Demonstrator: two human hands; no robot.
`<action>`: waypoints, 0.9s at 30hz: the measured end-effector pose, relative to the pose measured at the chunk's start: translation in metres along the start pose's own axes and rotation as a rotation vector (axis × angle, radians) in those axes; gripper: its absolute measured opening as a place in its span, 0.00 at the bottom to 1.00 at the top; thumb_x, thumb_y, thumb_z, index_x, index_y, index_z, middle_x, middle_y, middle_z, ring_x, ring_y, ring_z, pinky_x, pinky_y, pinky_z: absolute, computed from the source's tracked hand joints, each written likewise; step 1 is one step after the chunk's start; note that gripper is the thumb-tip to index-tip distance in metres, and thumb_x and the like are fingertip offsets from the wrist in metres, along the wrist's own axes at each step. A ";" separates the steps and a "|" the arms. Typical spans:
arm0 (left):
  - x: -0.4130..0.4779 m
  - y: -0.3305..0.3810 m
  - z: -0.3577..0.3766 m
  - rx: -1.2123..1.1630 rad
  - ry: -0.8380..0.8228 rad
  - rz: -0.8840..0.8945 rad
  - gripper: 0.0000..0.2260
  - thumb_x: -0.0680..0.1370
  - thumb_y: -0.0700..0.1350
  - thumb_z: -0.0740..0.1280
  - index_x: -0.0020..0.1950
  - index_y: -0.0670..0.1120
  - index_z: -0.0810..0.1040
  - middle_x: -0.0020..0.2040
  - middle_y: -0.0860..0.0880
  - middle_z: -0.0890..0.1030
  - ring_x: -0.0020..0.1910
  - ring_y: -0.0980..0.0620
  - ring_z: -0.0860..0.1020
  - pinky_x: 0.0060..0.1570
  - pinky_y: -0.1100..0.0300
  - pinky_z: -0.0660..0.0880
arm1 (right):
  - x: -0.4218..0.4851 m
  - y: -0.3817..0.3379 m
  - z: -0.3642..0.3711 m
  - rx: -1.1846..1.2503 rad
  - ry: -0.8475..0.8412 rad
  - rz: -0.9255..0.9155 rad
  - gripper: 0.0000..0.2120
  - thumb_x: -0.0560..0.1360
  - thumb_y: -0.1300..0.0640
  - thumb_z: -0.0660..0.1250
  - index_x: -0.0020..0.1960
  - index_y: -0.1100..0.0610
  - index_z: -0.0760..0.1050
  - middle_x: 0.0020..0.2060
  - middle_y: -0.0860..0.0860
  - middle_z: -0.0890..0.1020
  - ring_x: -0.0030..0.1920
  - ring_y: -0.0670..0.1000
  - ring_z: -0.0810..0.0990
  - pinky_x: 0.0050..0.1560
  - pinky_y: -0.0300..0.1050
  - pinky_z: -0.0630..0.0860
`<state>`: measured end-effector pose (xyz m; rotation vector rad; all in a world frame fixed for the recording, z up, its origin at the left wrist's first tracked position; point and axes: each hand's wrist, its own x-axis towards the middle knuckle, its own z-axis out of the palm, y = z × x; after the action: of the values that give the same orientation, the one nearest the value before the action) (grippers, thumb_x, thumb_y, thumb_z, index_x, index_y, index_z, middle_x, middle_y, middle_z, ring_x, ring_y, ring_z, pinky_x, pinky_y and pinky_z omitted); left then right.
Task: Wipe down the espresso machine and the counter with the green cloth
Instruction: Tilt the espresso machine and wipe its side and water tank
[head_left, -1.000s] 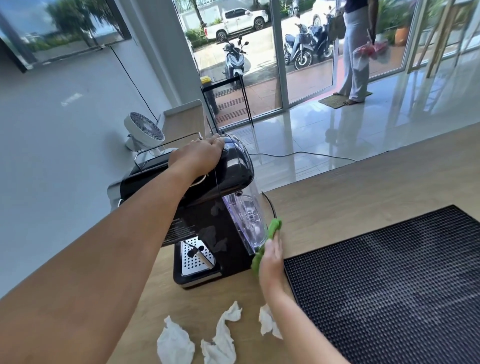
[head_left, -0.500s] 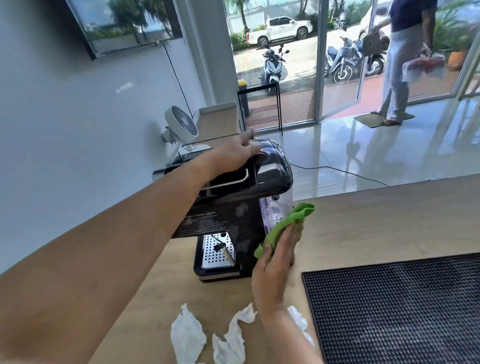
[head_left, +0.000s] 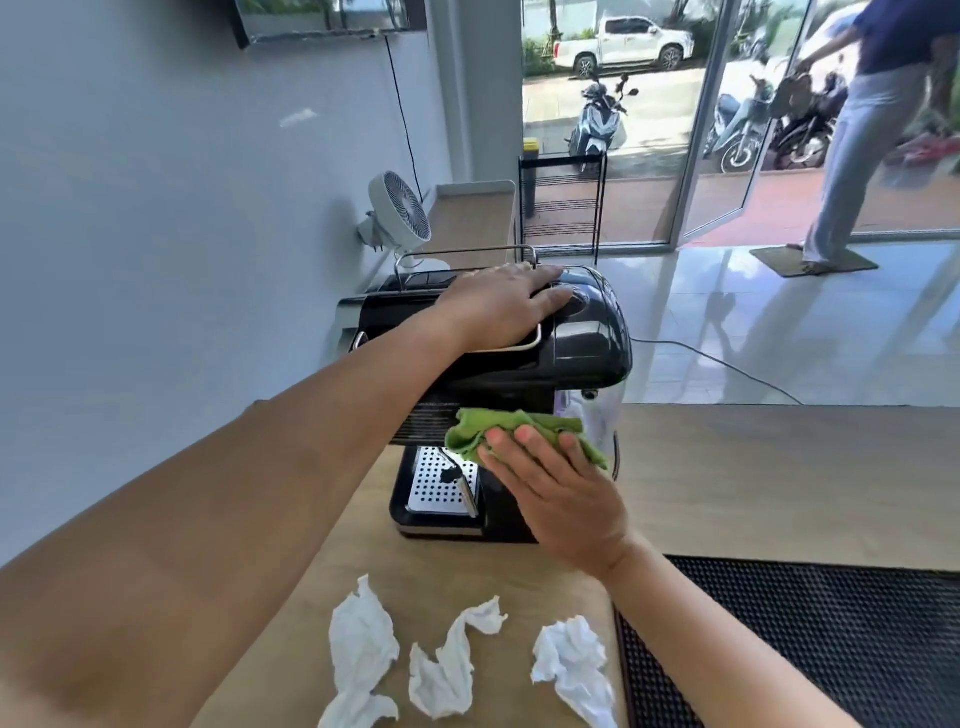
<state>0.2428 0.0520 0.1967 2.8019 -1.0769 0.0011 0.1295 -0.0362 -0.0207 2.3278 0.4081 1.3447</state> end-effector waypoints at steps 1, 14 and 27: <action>0.001 0.000 0.000 0.003 -0.002 0.001 0.25 0.80 0.64 0.48 0.77 0.59 0.57 0.78 0.50 0.58 0.77 0.51 0.57 0.73 0.52 0.55 | -0.017 0.001 0.004 -0.049 -0.073 -0.111 0.31 0.76 0.58 0.55 0.79 0.53 0.56 0.78 0.48 0.59 0.79 0.52 0.53 0.79 0.53 0.43; 0.003 -0.005 0.003 -0.011 0.009 0.004 0.25 0.80 0.65 0.48 0.77 0.60 0.58 0.78 0.50 0.59 0.77 0.52 0.57 0.74 0.51 0.55 | 0.040 0.031 -0.025 -0.010 0.031 -0.038 0.29 0.78 0.61 0.53 0.79 0.56 0.57 0.80 0.52 0.51 0.80 0.54 0.48 0.78 0.55 0.42; 0.007 -0.009 0.007 -0.009 0.013 0.014 0.26 0.79 0.65 0.48 0.76 0.60 0.59 0.78 0.51 0.60 0.77 0.53 0.57 0.74 0.51 0.55 | -0.017 0.017 -0.010 -0.006 -0.105 -0.214 0.29 0.78 0.63 0.51 0.79 0.56 0.57 0.79 0.51 0.55 0.79 0.52 0.51 0.78 0.52 0.44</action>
<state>0.2541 0.0532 0.1893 2.7825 -1.0913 0.0160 0.1131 -0.0569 -0.0207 2.2645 0.6005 1.1161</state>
